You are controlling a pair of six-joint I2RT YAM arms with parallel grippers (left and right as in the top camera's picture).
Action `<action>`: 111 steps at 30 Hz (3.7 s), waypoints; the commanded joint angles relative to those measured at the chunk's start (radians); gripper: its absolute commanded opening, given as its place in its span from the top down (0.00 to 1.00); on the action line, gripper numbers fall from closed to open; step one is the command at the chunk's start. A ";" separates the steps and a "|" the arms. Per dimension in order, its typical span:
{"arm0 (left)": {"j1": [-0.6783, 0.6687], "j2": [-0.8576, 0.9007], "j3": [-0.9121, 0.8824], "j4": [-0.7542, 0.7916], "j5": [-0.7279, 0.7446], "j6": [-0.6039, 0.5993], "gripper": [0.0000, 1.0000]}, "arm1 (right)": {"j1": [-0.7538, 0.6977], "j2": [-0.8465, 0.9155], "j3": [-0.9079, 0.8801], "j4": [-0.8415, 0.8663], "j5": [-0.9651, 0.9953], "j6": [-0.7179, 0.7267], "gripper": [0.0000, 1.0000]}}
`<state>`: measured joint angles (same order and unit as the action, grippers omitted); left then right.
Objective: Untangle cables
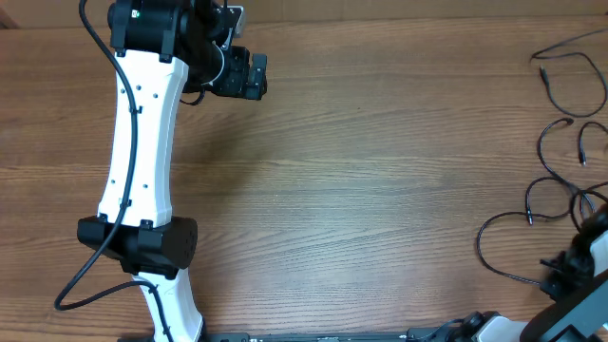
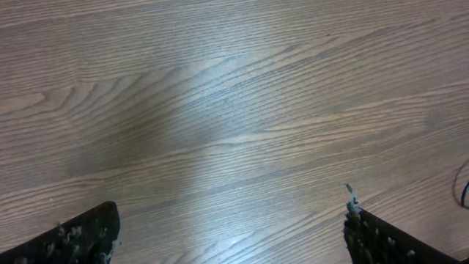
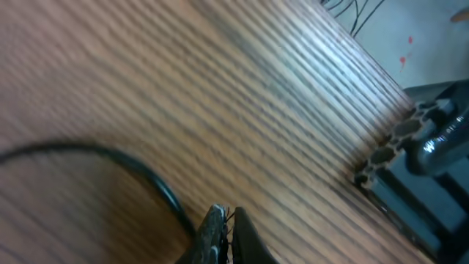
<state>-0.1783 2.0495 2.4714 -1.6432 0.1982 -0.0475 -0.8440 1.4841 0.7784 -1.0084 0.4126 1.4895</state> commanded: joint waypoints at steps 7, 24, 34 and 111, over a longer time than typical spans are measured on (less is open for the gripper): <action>-0.007 -0.010 0.000 0.002 0.002 0.045 0.03 | -0.235 -0.002 -0.007 0.079 0.025 0.029 0.96; -0.008 -0.010 0.000 0.027 0.002 0.045 0.03 | -0.233 0.196 -0.007 0.396 -0.076 -0.085 0.96; -0.019 -0.010 0.000 0.037 0.003 0.044 0.03 | -0.063 0.284 -0.007 0.655 -0.249 -0.220 0.96; -0.054 -0.010 -0.002 0.066 0.005 0.057 0.04 | 0.436 -0.053 0.058 -0.141 -0.415 -0.433 0.96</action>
<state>-0.2234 2.0495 2.4714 -1.5856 0.1982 -0.0177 -0.4549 1.4315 0.9073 -1.2076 0.0036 1.2507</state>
